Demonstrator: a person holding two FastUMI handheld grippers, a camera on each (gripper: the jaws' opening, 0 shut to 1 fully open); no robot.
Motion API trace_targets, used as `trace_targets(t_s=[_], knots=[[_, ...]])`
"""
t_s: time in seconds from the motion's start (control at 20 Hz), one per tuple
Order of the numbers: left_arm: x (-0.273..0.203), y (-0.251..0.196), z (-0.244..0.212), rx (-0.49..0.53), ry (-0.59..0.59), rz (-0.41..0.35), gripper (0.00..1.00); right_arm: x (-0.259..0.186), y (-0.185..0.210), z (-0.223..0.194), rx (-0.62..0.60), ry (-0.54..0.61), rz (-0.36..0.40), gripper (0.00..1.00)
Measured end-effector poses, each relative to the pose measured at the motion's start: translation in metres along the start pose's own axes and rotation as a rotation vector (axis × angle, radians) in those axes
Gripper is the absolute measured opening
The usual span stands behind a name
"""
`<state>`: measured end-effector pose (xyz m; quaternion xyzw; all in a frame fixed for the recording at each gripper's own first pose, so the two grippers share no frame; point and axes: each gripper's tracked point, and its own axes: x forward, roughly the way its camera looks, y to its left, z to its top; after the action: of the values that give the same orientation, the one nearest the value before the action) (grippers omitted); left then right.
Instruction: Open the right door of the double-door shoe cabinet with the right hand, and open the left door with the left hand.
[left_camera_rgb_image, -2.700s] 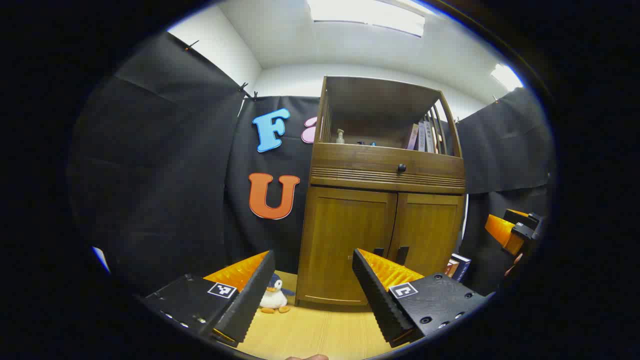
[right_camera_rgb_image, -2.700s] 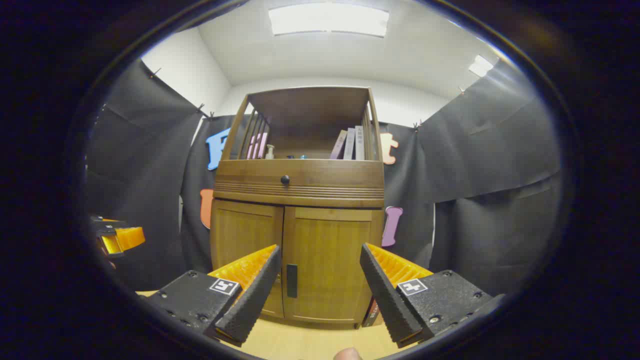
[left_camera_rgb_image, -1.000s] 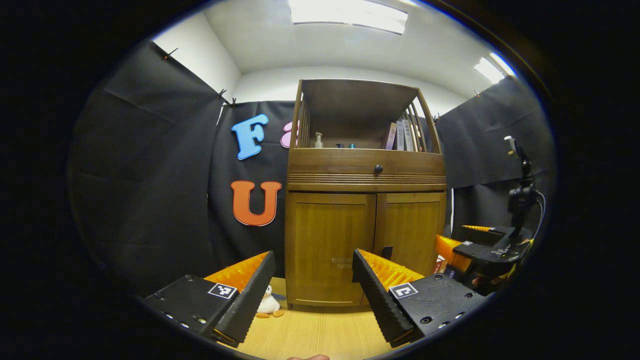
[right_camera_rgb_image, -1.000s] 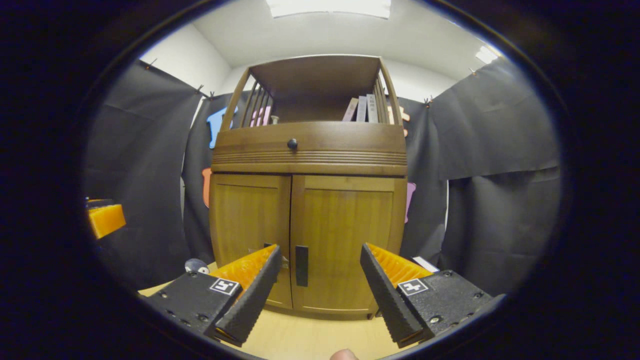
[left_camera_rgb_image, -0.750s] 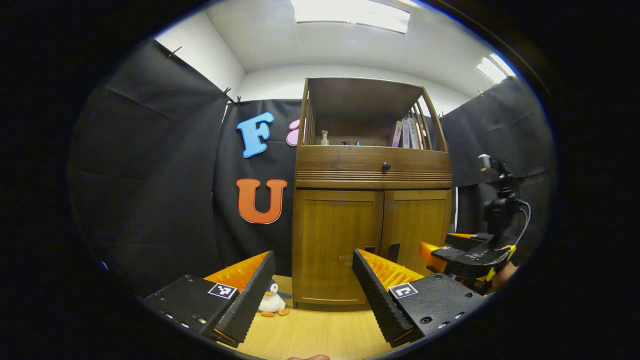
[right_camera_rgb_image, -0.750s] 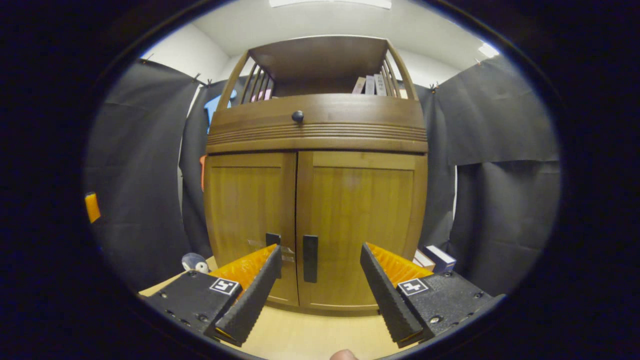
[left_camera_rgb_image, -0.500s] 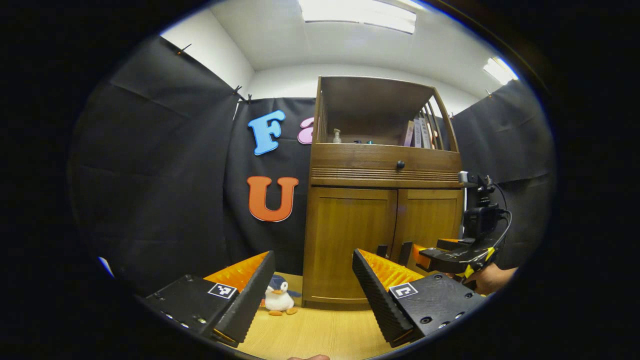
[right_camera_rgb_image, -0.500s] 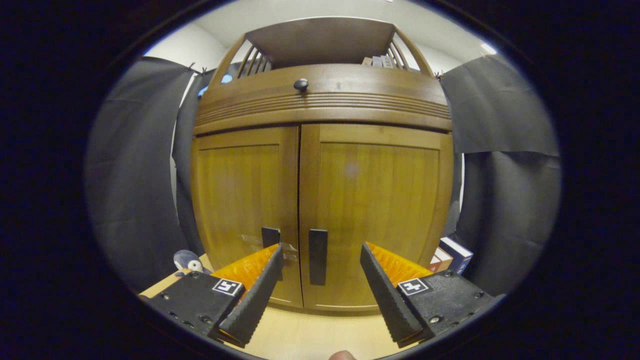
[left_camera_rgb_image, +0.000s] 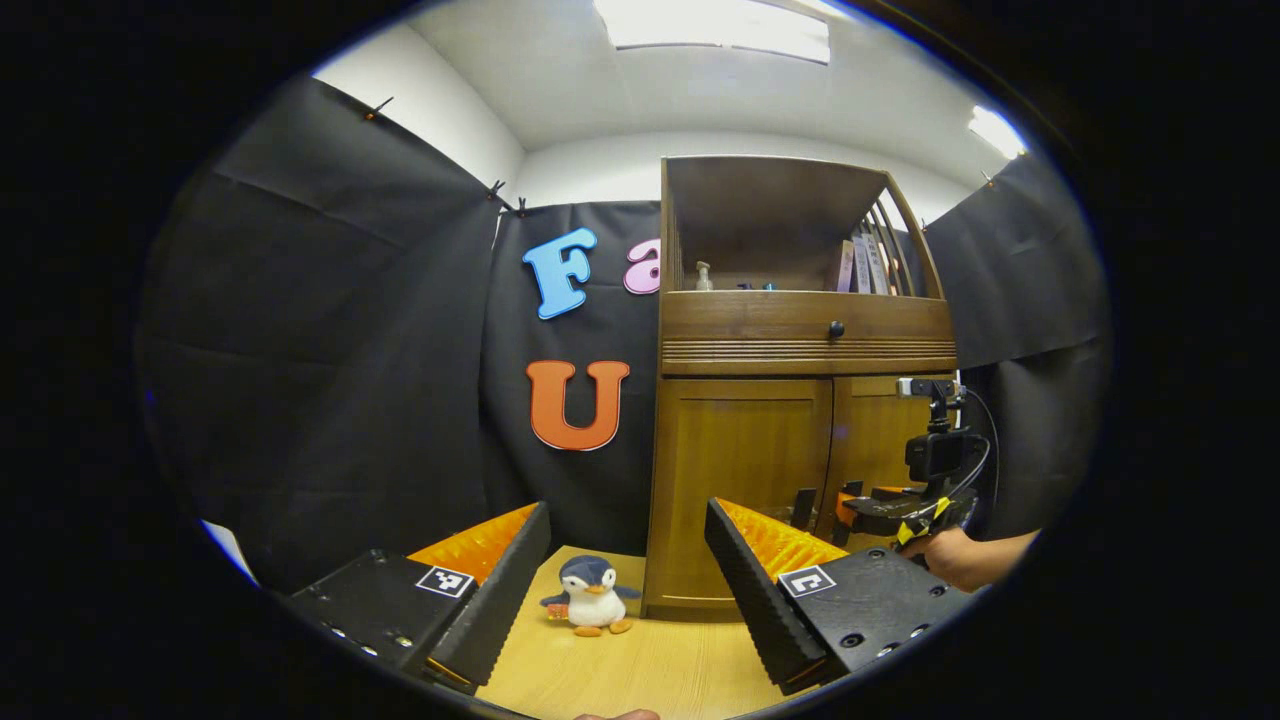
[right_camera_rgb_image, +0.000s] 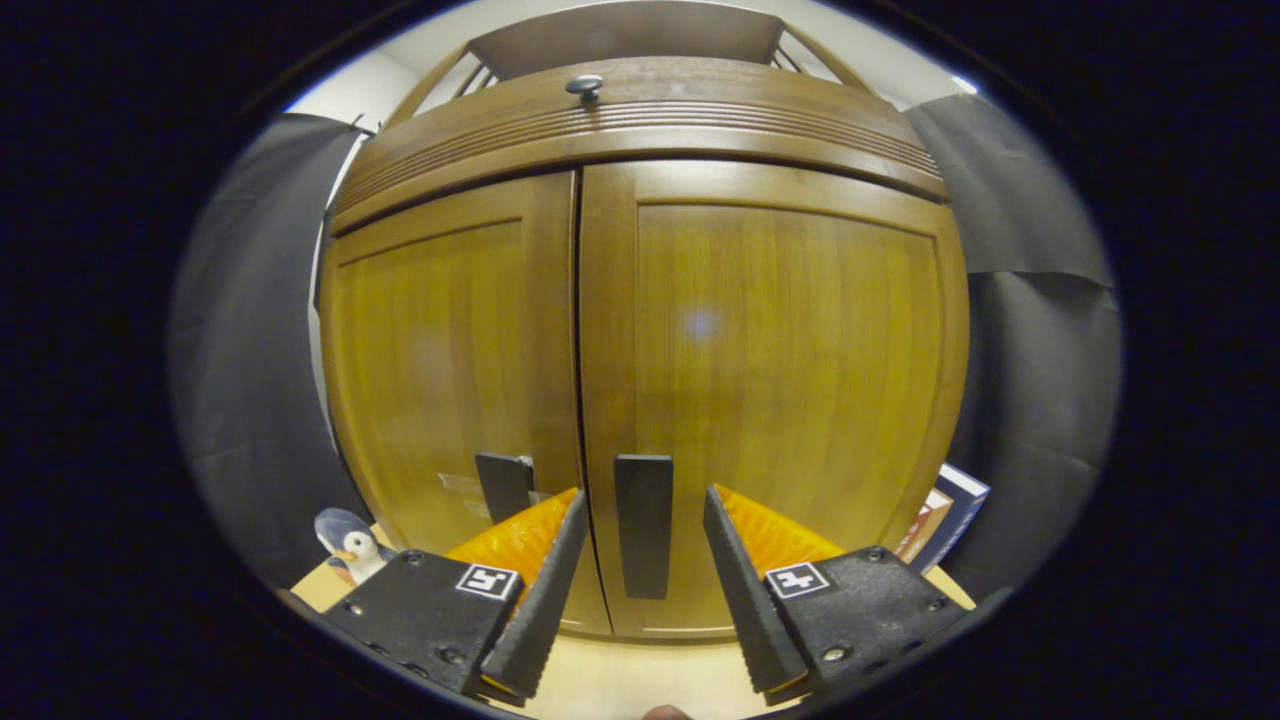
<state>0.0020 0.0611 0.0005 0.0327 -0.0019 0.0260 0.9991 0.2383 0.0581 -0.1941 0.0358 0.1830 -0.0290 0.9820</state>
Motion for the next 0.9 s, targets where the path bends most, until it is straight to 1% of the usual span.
trace_targets(t_s=[0.05,0.15,0.2,0.25,0.35,0.4,0.45,0.55,0.75,0.8,0.85,0.9], knots=[[-0.001,0.002,-0.001,-0.002,0.005,0.002,0.95,0.005,0.000,-0.003,-0.001,0.005,-0.004,0.73],[0.000,0.003,-0.003,-0.006,0.014,0.005,0.95,0.015,0.004,-0.009,0.000,0.020,-0.005,0.68],[0.000,0.002,-0.004,-0.005,0.020,0.006,1.00,0.021,0.006,-0.012,0.003,0.032,0.000,0.65],[-0.001,0.003,-0.007,-0.002,0.031,0.006,0.95,0.026,0.007,-0.014,0.003,0.039,0.001,0.63],[-0.004,0.003,-0.007,0.011,0.032,0.004,0.95,0.033,0.004,-0.015,0.005,0.050,-0.014,0.58],[-0.004,0.003,-0.007,0.015,0.032,0.005,0.95,0.035,0.002,-0.015,0.006,0.050,-0.032,0.53],[-0.005,0.005,-0.007,0.015,0.034,0.007,0.95,0.038,-0.001,-0.016,0.011,0.051,-0.048,0.51],[-0.008,0.010,-0.007,0.011,0.041,0.015,0.95,0.038,0.000,-0.016,0.035,0.049,-0.048,0.40],[-0.009,0.017,-0.009,0.010,0.047,0.027,0.95,0.037,-0.001,-0.017,0.040,0.048,-0.047,0.36],[-0.009,0.017,-0.010,0.006,0.051,0.027,0.95,0.036,-0.001,-0.018,0.041,0.053,-0.044,0.33],[-0.008,0.018,-0.010,0.000,0.055,0.024,1.00,0.035,-0.001,-0.017,0.040,0.059,-0.043,0.33],[-0.007,0.017,-0.011,-0.005,0.057,0.019,0.95,0.033,-0.001,-0.018,0.036,0.064,-0.044,0.32]])
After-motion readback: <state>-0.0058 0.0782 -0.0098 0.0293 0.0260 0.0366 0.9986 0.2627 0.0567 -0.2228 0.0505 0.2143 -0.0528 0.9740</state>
